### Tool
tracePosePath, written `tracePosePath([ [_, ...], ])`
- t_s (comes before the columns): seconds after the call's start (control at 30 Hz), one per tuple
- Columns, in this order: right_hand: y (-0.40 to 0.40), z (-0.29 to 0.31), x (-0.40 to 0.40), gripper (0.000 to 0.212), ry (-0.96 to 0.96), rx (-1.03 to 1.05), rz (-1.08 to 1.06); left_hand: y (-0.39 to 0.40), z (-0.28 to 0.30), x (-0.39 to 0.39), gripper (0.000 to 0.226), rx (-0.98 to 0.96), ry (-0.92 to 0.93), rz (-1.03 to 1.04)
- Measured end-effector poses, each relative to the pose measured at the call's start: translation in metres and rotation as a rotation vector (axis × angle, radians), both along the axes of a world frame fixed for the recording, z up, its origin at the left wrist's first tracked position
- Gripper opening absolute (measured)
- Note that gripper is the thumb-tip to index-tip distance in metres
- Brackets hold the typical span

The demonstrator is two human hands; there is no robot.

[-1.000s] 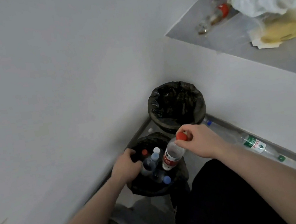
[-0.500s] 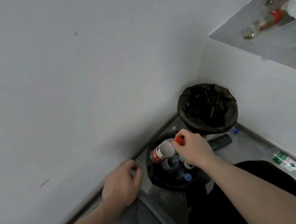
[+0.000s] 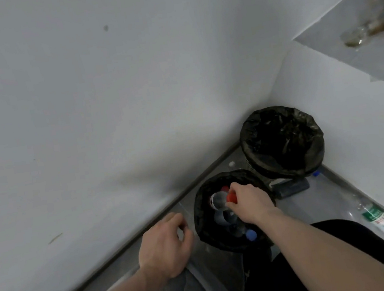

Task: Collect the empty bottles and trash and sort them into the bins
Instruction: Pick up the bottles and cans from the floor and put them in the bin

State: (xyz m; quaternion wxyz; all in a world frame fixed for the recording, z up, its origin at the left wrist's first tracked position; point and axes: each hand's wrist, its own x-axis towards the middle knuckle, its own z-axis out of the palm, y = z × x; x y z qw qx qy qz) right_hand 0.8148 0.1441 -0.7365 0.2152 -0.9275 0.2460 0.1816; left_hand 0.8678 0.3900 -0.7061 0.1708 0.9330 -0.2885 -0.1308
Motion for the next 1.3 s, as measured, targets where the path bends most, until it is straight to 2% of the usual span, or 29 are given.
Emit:
tracePosePath([
  [0.2,0.018,-0.026,0.024,0.029,0.081,-0.045,0.045,0.0,-0.006,0.002,0.018,-0.017,0.017,0.017],
  [0.33,0.022,-0.035,0.026,0.057,0.123,-0.052,0.044,0.0,-0.006,0.003,0.019,-0.022,0.025,0.019],
  [0.63,0.017,-0.013,0.006,0.075,0.166,0.013,-0.071,-0.004,0.001,0.002,0.015,0.034,0.035,0.05],
  [0.87,0.009,0.05,-0.018,0.062,-0.024,0.074,-0.181,-0.002,0.006,0.002,0.027,0.008,0.004,0.027],
  [0.97,0.007,0.079,-0.037,0.056,-0.14,0.101,-0.19,-0.007,0.015,0.003,0.042,0.056,0.013,-0.023],
  [1.07,-0.002,0.113,-0.05,0.055,-0.292,0.094,-0.191,-0.032,0.038,0.015,0.059,0.056,0.051,-0.058],
  [1.17,-0.025,0.152,-0.07,0.054,-0.403,0.041,-0.168,-0.079,0.083,0.023,0.059,-0.041,0.014,-0.091],
  [1.3,-0.063,0.192,-0.122,0.054,-0.453,-0.033,-0.301,-0.145,0.139,0.014,0.058,-0.116,-0.061,-0.216],
])
